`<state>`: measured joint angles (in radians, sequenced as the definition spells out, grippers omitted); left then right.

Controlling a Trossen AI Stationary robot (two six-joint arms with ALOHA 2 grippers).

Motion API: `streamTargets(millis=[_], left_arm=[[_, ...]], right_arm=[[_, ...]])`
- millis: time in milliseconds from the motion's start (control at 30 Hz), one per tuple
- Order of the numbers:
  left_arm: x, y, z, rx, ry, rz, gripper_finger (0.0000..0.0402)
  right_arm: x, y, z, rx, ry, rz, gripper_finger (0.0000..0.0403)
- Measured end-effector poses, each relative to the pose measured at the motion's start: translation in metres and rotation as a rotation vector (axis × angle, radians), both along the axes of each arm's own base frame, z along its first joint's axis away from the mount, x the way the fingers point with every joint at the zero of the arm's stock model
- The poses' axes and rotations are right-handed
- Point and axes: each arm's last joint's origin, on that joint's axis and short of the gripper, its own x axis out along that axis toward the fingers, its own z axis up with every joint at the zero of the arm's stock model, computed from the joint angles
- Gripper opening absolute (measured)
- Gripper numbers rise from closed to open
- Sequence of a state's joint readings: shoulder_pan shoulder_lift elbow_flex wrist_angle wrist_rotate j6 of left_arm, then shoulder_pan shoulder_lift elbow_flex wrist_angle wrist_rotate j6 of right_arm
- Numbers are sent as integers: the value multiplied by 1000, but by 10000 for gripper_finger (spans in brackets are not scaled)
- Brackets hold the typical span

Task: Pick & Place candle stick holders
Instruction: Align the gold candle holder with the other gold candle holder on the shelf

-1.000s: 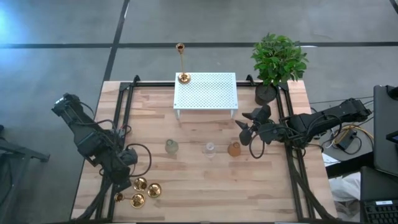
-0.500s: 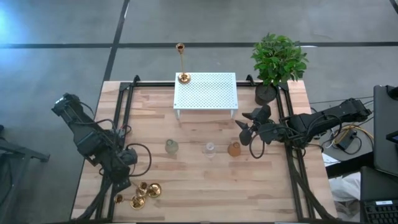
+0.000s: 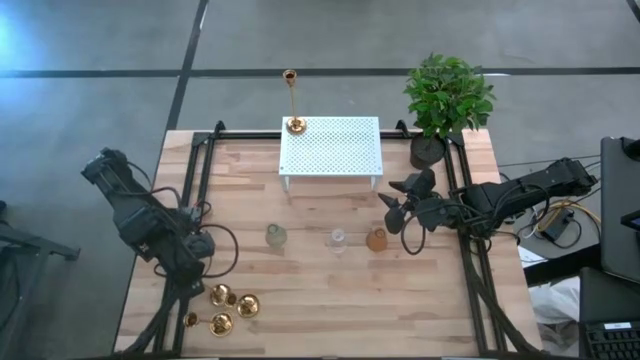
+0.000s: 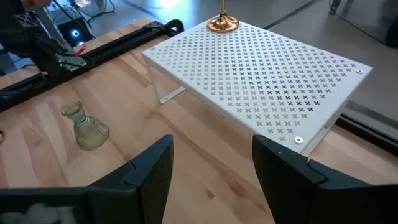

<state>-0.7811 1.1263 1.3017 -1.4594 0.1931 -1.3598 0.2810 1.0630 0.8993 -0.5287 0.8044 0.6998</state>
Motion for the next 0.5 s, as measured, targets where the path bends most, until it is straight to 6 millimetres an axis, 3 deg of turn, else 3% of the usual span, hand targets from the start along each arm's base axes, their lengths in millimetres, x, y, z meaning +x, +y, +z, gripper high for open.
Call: streamTargets(millis=[267, 500], left_arm=[[-10, 15, 21, 36, -30, -13, 138], [0, 28, 35, 29, -132, -27, 138]], right_arm=[[5, 2, 5, 3, -42, 61, 210], [15, 6, 13, -35, -105, 160, 210]])
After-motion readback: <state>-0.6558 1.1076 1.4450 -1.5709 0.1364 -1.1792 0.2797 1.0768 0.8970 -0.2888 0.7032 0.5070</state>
